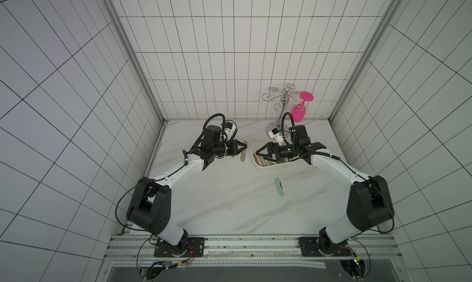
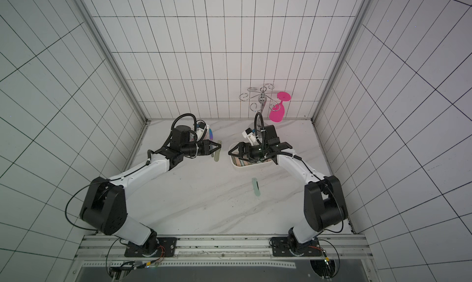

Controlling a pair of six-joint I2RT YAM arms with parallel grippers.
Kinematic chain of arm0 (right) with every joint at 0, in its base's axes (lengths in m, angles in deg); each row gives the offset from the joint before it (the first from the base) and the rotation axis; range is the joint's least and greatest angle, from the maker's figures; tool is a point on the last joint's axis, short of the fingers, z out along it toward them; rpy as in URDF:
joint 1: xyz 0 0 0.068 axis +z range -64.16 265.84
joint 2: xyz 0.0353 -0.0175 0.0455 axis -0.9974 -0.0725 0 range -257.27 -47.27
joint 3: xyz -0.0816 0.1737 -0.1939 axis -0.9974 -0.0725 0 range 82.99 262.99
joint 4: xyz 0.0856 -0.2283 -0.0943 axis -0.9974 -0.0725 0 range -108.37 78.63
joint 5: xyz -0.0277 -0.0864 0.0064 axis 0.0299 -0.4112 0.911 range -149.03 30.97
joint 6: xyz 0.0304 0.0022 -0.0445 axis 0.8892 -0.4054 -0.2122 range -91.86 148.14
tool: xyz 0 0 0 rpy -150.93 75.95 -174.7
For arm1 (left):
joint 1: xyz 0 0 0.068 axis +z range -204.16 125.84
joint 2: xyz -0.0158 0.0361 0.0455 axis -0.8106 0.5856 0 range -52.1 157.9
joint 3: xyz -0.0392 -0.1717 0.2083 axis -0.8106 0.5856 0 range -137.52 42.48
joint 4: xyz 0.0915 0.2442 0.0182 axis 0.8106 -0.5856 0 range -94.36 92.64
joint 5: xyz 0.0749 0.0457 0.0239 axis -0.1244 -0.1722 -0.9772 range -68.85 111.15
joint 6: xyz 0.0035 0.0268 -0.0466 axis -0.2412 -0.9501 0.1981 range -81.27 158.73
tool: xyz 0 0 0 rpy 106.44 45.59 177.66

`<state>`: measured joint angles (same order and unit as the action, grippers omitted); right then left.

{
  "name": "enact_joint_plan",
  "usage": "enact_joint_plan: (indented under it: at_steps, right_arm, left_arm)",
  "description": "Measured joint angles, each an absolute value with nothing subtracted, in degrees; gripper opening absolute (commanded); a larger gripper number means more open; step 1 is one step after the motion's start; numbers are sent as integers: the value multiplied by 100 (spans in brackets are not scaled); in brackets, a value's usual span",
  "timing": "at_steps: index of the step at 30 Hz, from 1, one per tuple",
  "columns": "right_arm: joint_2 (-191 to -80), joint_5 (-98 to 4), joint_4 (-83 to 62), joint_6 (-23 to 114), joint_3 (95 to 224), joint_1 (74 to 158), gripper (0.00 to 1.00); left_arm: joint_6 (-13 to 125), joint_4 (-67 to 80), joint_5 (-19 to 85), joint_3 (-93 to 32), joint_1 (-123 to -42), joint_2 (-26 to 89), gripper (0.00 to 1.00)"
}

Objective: Take the fruit knife out of the storage box
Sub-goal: Place the fruit knife at the center of the board.

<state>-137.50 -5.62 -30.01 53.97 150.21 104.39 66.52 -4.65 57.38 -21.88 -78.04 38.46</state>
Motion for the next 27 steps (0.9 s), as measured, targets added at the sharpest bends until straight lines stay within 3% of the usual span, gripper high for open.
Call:
enact_joint_plan:
  at_steps: [12, 27]
  right_arm:
    - [-14349, -2350, -4690, 4507, 16083, 10310, 99]
    - [-14786, -3242, -5038, 4345, 16295, 10354, 98]
  left_arm:
    - [5904, -1748, 4647, -2555, -8149, 5435, 0]
    - [6495, -1123, 4276, -2533, -8175, 5955, 0]
